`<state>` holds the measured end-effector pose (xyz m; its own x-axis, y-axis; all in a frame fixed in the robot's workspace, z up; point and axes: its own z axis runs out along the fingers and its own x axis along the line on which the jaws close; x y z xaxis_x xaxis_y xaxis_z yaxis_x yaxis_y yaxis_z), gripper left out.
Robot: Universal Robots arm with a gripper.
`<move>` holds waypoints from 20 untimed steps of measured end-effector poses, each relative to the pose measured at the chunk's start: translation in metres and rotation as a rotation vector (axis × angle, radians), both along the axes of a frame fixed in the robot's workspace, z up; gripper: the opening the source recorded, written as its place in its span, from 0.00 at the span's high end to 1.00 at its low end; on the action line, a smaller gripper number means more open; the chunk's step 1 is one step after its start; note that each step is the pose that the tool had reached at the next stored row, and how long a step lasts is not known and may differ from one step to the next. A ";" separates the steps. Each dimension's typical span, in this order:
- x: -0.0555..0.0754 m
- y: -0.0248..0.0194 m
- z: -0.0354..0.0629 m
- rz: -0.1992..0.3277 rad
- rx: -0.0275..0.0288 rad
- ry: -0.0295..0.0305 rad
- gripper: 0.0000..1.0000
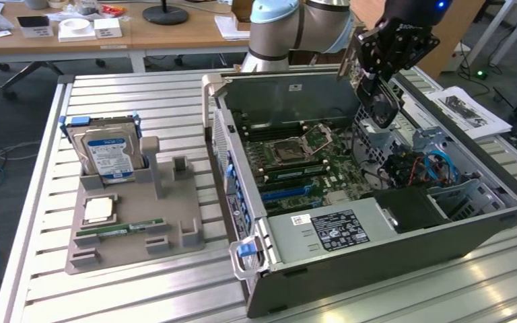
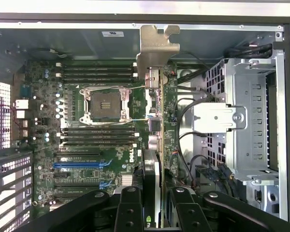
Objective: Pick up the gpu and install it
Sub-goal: 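Insert the gpu into the slot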
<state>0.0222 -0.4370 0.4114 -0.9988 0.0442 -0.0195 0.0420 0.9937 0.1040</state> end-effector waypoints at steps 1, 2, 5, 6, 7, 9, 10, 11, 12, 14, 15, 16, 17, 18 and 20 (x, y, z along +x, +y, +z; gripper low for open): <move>0.000 0.0000 0.0000 0.000 0.0000 0.0000 0.73; 0.000 0.0000 0.0000 0.000 0.0001 0.0000 0.73; 0.000 0.0000 0.0000 0.000 0.0000 0.0000 0.73; 0.000 0.0000 0.0000 0.000 0.0000 0.0000 0.73; 0.000 0.0000 0.0000 0.000 0.0000 0.0000 0.73; 0.000 0.0000 0.0000 0.000 0.0000 0.0000 0.73; 0.000 0.0000 0.0000 0.000 0.0000 0.0000 0.73; 0.000 0.0000 0.0000 0.002 -0.0001 0.0000 0.73; 0.000 0.0000 0.0000 0.004 -0.0001 0.0000 0.73; 0.000 0.0000 0.0000 0.013 -0.0001 0.0000 0.73; 0.000 0.0000 -0.0001 0.020 0.0000 0.0000 0.73; 0.000 0.0000 -0.0001 0.028 0.0000 0.0000 0.73; 0.000 0.0000 -0.0001 0.038 0.0000 0.0000 0.73; 0.000 0.0000 -0.0001 0.050 0.0000 0.0000 0.73; 0.000 0.0000 -0.0002 0.078 -0.0001 0.0000 0.73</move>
<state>0.0223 -0.4371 0.4112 -0.9992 -0.0339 -0.0195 -0.0358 0.9939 0.1040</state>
